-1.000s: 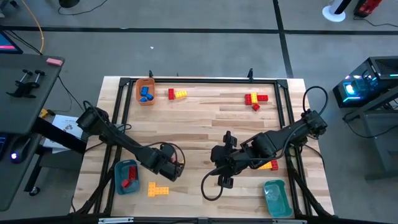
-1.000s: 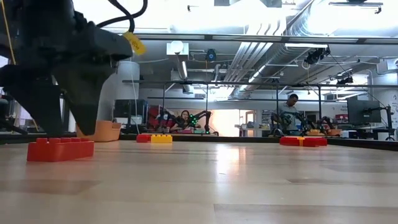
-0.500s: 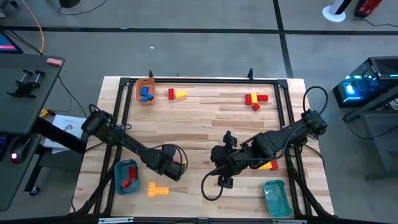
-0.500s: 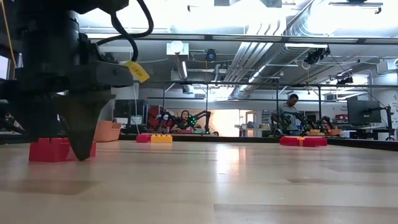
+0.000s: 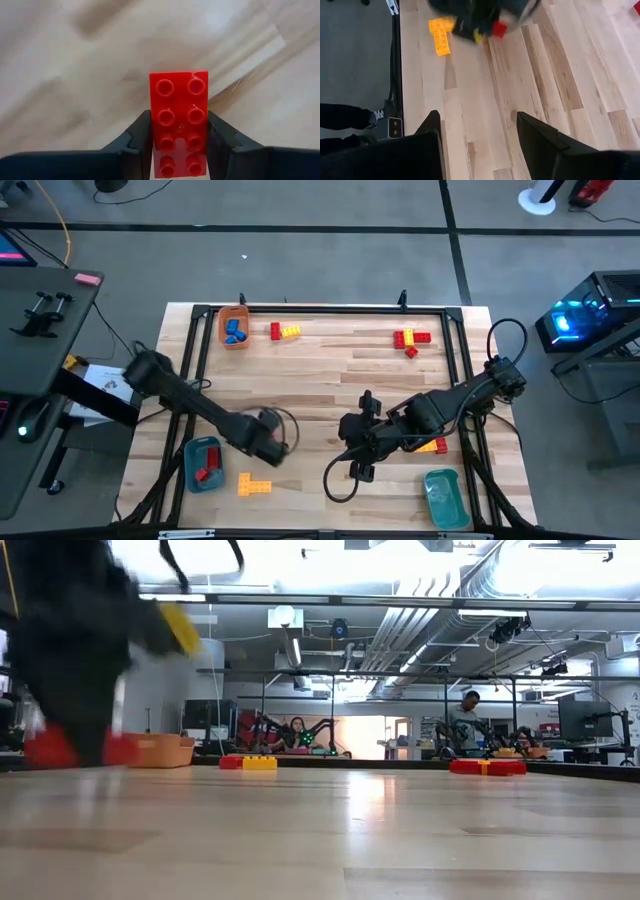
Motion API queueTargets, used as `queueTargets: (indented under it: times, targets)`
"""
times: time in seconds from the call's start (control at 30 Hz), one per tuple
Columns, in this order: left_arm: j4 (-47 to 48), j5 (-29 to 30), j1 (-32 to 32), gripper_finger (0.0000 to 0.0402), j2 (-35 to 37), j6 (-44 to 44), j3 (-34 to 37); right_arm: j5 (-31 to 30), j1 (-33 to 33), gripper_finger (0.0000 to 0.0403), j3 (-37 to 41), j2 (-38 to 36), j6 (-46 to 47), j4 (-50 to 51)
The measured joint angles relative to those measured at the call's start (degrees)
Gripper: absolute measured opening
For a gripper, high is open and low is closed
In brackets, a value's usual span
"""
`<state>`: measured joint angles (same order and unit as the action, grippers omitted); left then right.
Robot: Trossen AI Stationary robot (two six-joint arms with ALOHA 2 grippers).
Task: Sort blocks
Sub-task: Put the red game piece into the bottom left blue bin
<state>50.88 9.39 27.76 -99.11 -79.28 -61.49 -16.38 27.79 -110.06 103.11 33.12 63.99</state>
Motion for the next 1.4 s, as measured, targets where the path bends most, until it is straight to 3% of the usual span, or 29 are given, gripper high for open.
queueTargets:
  times: [0.17,0.33,0.6,0.77,0.87,1.1,1.23,1.33,1.4]
  targets:
    - [15.88,2.47,0.38,0.0097,12.85,-0.70,-0.46,-0.18,-0.26,0.0139,0.00,0.00,-0.59,-0.57]
    - [23.76,-0.75,8.61,0.0097,22.83,-13.11,-0.57,-0.20,-1.24,0.0139,0.00,0.00,-2.55,-1.50]
    - [21.02,-12.24,29.07,0.0097,20.27,-39.99,-0.59,-0.22,-2.38,0.0139,0.00,0.00,-4.72,-1.72]
    - [21.16,-14.31,35.51,0.0097,16.29,-52.25,-0.57,-0.21,-2.36,0.0139,0.00,0.00,-5.05,-2.26]
    - [21.19,-13.78,35.49,0.0119,15.32,-51.50,-0.57,-0.20,-2.36,0.0139,0.00,0.00,-4.95,-2.34]
    - [21.61,-11.18,33.21,0.0247,16.14,-47.73,-0.57,0.30,-2.36,0.0139,0.00,0.00,-4.70,-2.34]
    - [20.73,-9.16,31.96,0.0278,17.85,-44.88,-0.57,0.62,-1.97,0.0139,0.00,0.00,-4.15,-2.13]
    - [16.40,-0.65,30.90,0.0283,21.17,-42.11,-0.57,2.57,-1.54,0.0139,0.00,0.00,-1.06,-1.49]
    - [11.19,11.40,30.20,0.0283,23.83,-38.06,-0.57,4.68,-1.38,0.0139,0.00,0.00,4.10,0.32]
